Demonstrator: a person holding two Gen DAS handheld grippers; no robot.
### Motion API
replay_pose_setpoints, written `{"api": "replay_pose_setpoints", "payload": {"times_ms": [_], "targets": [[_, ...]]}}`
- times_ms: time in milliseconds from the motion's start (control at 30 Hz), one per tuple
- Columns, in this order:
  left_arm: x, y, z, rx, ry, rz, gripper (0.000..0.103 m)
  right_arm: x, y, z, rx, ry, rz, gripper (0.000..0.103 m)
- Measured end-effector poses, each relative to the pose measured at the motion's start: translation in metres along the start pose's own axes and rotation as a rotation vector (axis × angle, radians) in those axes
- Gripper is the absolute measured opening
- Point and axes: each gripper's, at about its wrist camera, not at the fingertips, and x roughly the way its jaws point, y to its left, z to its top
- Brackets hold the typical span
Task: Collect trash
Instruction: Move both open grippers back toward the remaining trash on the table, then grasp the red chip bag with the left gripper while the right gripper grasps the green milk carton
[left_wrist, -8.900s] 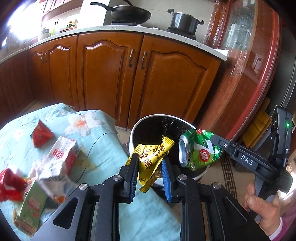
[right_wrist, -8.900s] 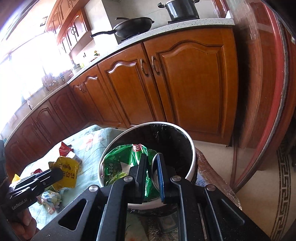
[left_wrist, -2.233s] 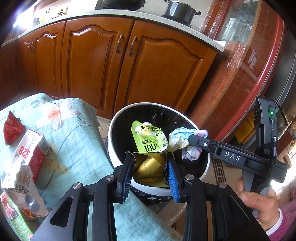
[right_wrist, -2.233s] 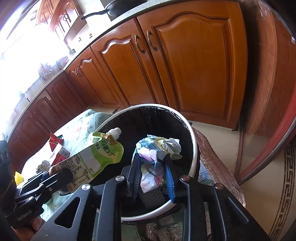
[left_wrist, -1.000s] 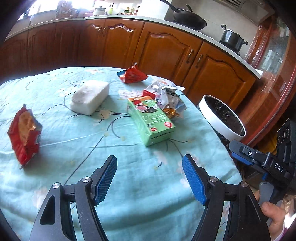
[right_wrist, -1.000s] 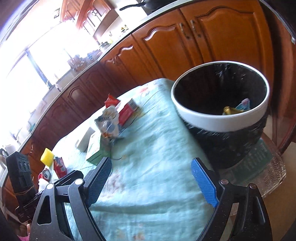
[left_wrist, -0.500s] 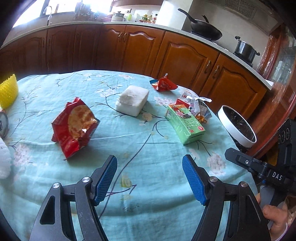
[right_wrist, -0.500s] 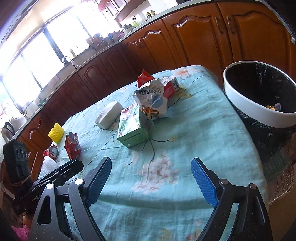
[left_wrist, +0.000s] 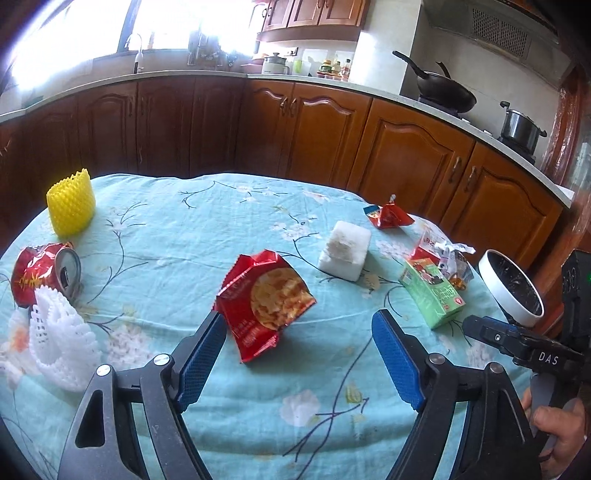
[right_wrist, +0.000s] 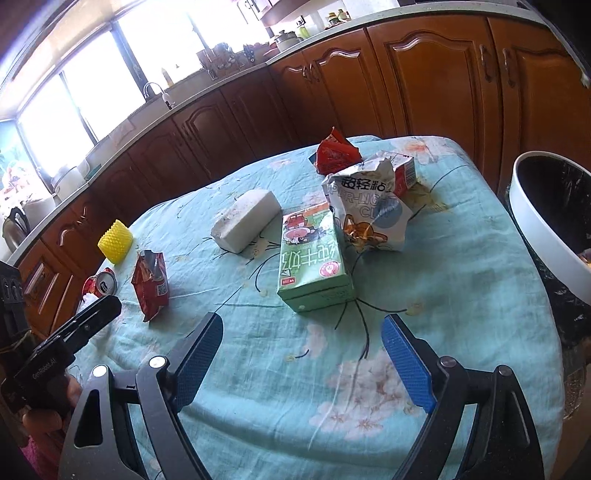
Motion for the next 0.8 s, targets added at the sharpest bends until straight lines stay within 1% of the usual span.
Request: {"api": "replay_pose_setpoints", "payload": {"times_ms": [133, 167, 233, 300, 367, 400, 433, 467, 500, 533, 567, 600, 633, 733, 800], "targets": [[0.017, 0.012, 0.010, -0.025, 0.016, 0.026, 0.083, 0.009, 0.002, 0.008, -0.015, 0.001, -0.014, 0.089], [0.025, 0.014, 0.013, -0.028, 0.024, 0.033, 0.085, 0.012, 0.002, 0.010, -0.021, 0.003, -0.017, 0.089], [0.040, 0.018, 0.016, -0.028, 0.053, 0.042, 0.086, 0.019, 0.003, 0.013, -0.030, 0.007, -0.024, 0.089], [0.059, 0.018, 0.018, -0.019, 0.099, 0.038, 0.086, 0.027, 0.004, 0.017, -0.033, 0.014, -0.032, 0.089], [0.077, 0.016, 0.018, -0.009, 0.142, 0.043, 0.084, 0.034, 0.004, 0.019, -0.030, 0.019, -0.057, 0.088], [0.085, 0.013, 0.019, -0.002, 0.161, 0.050, 0.080, 0.038, 0.003, 0.020, -0.028, 0.025, -0.061, 0.088], [0.091, 0.013, 0.019, 0.002, 0.173, 0.053, 0.076, 0.042, 0.003, 0.021, -0.024, 0.030, -0.064, 0.085], [0.096, 0.012, 0.019, 0.007, 0.186, 0.048, 0.064, 0.045, 0.002, 0.021, -0.019, 0.034, -0.070, 0.080], [0.100, 0.011, 0.018, 0.009, 0.199, 0.039, 0.051, 0.047, 0.001, 0.022, -0.016, 0.039, -0.074, 0.077], [0.104, 0.010, 0.018, 0.009, 0.209, 0.034, 0.047, 0.049, 0.000, 0.022, -0.013, 0.042, -0.076, 0.069], [0.106, 0.011, 0.019, 0.009, 0.208, 0.033, 0.046, 0.049, -0.001, 0.022, -0.012, 0.042, -0.081, 0.059], [0.106, 0.011, 0.020, 0.007, 0.201, 0.022, 0.045, 0.049, -0.002, 0.022, -0.011, 0.041, -0.087, 0.055], [0.105, 0.010, 0.021, 0.007, 0.193, 0.010, 0.042, 0.048, -0.002, 0.022, -0.008, 0.035, -0.086, 0.055], [0.098, 0.007, 0.021, 0.019, 0.167, 0.003, 0.041, 0.040, 0.000, 0.019, -0.020, 0.013, -0.083, 0.055], [0.093, 0.004, 0.020, 0.014, 0.155, -0.021, 0.038, 0.031, 0.002, 0.015, -0.019, 0.005, -0.059, 0.054]]}}
